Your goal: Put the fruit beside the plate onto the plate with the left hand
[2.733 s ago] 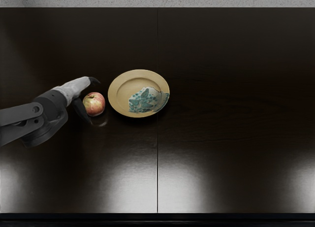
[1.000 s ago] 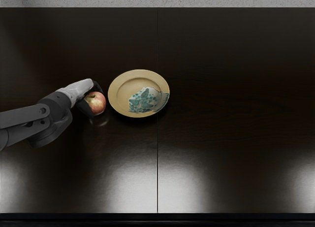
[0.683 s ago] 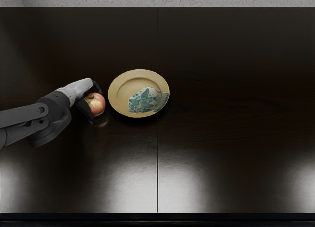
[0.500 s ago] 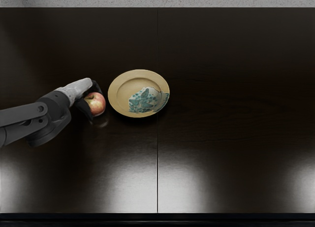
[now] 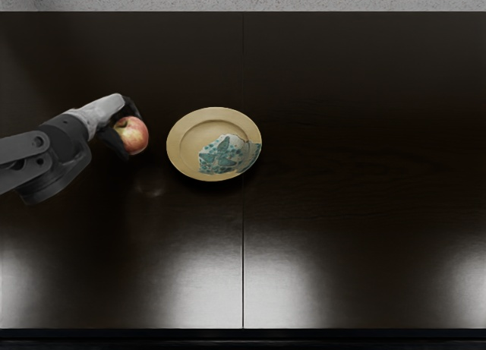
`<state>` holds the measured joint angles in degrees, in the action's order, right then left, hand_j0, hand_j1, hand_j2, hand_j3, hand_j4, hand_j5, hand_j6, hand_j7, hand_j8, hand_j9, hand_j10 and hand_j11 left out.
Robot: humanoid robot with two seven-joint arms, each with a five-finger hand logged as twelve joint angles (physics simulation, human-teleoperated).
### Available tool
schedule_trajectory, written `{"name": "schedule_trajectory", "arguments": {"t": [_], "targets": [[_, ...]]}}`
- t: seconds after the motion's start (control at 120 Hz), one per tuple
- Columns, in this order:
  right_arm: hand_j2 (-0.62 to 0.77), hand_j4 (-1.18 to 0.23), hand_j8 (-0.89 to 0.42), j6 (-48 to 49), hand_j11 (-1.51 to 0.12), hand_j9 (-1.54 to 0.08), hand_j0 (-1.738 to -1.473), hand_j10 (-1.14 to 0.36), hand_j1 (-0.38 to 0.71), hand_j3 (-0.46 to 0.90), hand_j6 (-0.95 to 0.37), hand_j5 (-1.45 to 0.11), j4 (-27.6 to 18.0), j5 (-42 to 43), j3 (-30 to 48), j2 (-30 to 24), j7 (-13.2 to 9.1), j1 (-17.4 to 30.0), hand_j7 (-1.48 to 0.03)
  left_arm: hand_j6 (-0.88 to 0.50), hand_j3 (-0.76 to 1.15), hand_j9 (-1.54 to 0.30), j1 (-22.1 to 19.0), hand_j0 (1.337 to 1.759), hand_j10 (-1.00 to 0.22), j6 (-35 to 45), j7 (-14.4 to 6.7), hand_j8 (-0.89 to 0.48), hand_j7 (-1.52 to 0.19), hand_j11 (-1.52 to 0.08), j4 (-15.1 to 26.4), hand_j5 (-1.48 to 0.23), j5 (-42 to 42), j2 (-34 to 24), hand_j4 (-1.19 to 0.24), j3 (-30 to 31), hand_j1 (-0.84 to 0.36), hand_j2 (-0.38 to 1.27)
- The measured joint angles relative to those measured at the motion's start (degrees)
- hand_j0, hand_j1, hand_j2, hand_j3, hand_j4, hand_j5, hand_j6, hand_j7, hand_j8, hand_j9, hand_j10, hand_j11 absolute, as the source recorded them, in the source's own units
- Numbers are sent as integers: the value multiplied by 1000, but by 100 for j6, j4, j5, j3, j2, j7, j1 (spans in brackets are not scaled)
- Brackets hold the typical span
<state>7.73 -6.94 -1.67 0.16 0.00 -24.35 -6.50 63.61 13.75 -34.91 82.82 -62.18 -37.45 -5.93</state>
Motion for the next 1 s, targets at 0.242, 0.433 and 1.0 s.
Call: {"name": "schedule_trajectory", "arguments": {"t": [0.242, 0.433, 1.0], "targets": [[0, 0, 0, 0, 0, 0, -1658, 0, -349, 0, 0, 0, 0, 0, 1, 0, 0, -21, 0, -291, 0, -931, 504, 1653, -673, -32, -7, -414, -947, -935, -1, -966, 200, -128, -353, -4, -231, 386], [0, 0, 0, 0, 0, 0, -1658, 0, -349, 0, 0, 0, 0, 0, 2, 0, 0, -26, 0, -297, 0, -971, 748, 1651, -697, -33, -5, -414, -992, -975, -1, -1001, 339, 46, -365, 2, -182, 307], [0, 0, 0, 0, 0, 0, -1658, 0, -349, 0, 0, 0, 0, 0, 0, 0, 0, -27, 0, -254, 0, -996, 1138, 1652, -713, -63, -2, -407, -1025, -1003, -299, -1043, 594, 1784, -309, 47, -244, 448]]}}
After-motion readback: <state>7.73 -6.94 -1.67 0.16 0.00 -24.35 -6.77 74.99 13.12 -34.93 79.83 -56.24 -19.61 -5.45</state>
